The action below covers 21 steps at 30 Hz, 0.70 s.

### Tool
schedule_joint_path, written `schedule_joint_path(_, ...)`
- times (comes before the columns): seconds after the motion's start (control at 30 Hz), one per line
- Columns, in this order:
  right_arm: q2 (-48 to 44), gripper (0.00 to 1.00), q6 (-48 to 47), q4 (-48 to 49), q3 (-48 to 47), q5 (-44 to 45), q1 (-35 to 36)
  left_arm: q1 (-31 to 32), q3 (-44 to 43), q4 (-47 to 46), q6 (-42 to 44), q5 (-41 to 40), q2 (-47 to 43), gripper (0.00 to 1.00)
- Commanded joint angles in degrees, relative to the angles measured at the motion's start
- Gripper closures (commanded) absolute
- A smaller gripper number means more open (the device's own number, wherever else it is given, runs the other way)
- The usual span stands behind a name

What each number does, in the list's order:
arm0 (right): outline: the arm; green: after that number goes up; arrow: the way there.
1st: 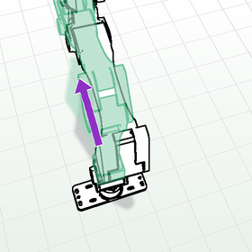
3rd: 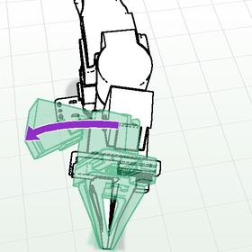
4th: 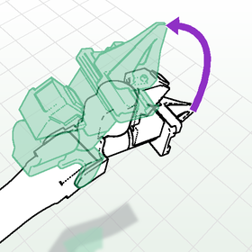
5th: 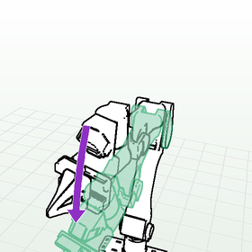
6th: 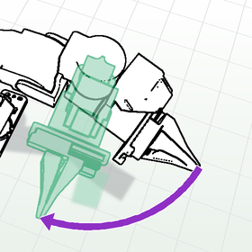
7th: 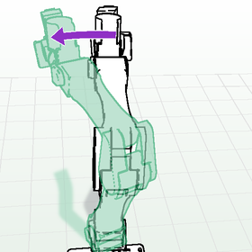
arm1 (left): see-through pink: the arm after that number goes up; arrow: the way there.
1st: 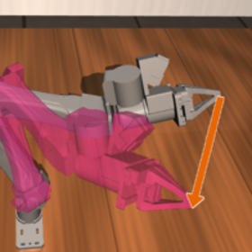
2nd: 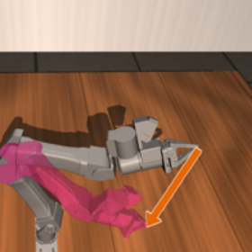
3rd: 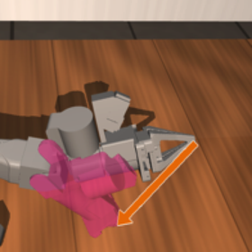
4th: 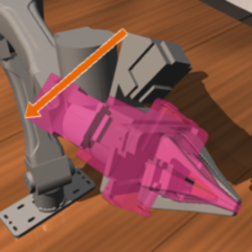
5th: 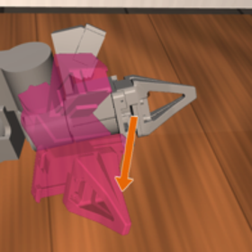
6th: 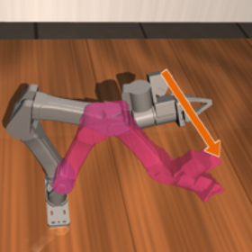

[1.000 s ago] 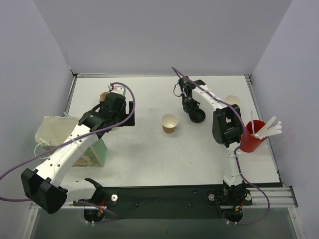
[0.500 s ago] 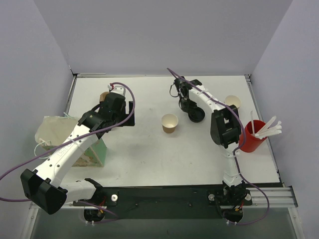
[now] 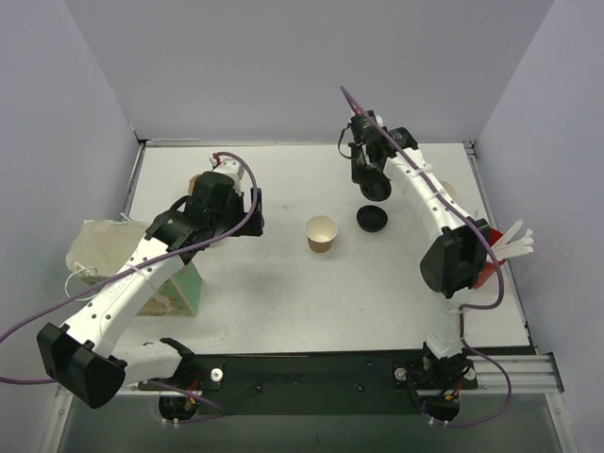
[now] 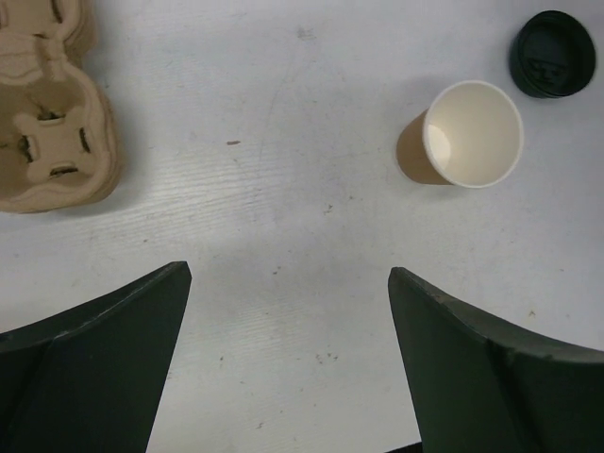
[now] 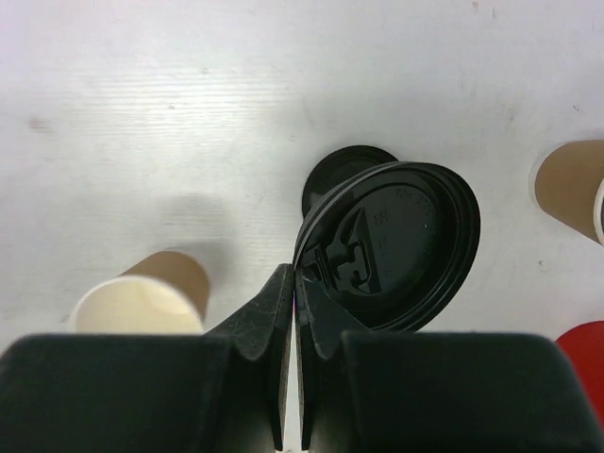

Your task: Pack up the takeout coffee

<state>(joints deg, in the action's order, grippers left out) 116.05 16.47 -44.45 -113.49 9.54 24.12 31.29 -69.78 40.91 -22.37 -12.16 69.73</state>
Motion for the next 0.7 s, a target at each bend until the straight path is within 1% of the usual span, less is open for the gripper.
schedule_joint_path(0.0, -8.3, 1.0, 4.7, -2.1, -3.1, -9.1, -1.5, -0.4, 0.2, -8.2, 0.6, 9.5, -2.4, 0.02)
schedule_joint_path(0.03, -9.8, 1.0, 5.7, -1.7, -3.1, -14.0, -1.5, -0.4, 0.3, -10.1, 0.5, 11.1, -2.6, 0.03)
schedule_joint_path(0.1, -11.3, 1.0, 8.5, 0.5, -2.6, -18.0, -1.6, -0.4, 0.8, -12.1, -0.4, 15.1, -2.7, 0.03)
schedule_joint_path(0.17, -13.9, 1.0, 10.7, 3.5, -0.1, -25.9, -1.7, -0.4, 0.9, -14.5, -1.1, 18.2, -2.5, 0.03)
schedule_joint_path(0.2, -14.9, 1.0, 12.0, 7.1, 1.2, -28.6, -1.8, -0.4, 0.8, -15.1, -1.7, 19.0, -2.3, 0.03)
schedule_joint_path(0.23, -16.5, 1.0, 14.4, 9.3, 2.5, -34.6, -1.8, -0.4, 0.5, -16.2, -2.0, 19.7, -2.2, 0.03)
schedule_joint_path(0.27, -17.2, 1.0, 15.8, 11.3, 4.9, -37.3, -1.9, -0.4, 0.3, -16.7, -2.2, 20.9, -2.1, 0.03)
schedule_joint_path(0.3, -17.9, 1.0, 17.0, 15.5, 6.3, -39.4, -2.0, -0.4, 0.3, -17.3, -2.2, 22.4, -2.1, 0.03)
schedule_joint_path(0.33, -19.3, 1.0, 20.4, 17.8, 7.6, -41.6, -1.9, -0.4, -0.1, -18.0, -2.3, 23.2, -2.3, 0.03)
schedule_joint_path(0.37, -19.7, 1.0, 22.2, 20.3, 9.2, -45.5, -2.1, -0.4, -0.2, -18.4, -2.2, 23.7, -2.4, 0.03)
schedule_joint_path(0.4, -20.1, 1.0, 23.9, 24.7, 11.3, -47.5, -2.0, -0.4, -0.3, -18.7, -1.8, 24.9, -2.5, 0.03)
schedule_joint_path(0.43, -20.8, 1.0, 28.1, 27.5, 12.8, -49.1, -2.0, -0.5, -0.2, -19.3, -1.6, 25.5, -2.5, 0.03)
schedule_joint_path(0.47, -21.0, 1.0, 30.2, 30.1, 14.1, -50.9, -2.0, -0.5, -0.4, -19.7, -1.4, 26.2, -2.8, 0.03)
schedule_joint_path(0.5, -21.2, 1.0, 32.5, 34.0, 16.4, -51.2, -1.9, -0.4, -0.4, -20.2, -1.2, 27.3, -2.8, 0.03)
schedule_joint_path(0.53, -21.5, 1.0, 34.4, 36.1, 17.3, -51.8, -1.9, -0.4, -0.4, -20.9, -1.2, 28.8, -2.6, 0.03)
schedule_joint_path(0.57, -21.7, 1.0, 38.4, 38.1, 18.2, -52.3, -1.7, -0.4, -0.5, -21.3, -1.3, 29.6, -2.5, 0.03)
schedule_joint_path(0.6, -21.8, 1.0, 39.9, 40.8, 19.3, -51.6, -1.5, -0.4, -0.5, -21.6, -1.3, 30.1, -2.3, 0.04)
schedule_joint_path(0.67, -22.2, 1.0, 40.0, 40.1, 19.5, -48.8, 0.0, -0.4, -0.7, -22.1, -1.4, 30.2, -1.9, 0.04)
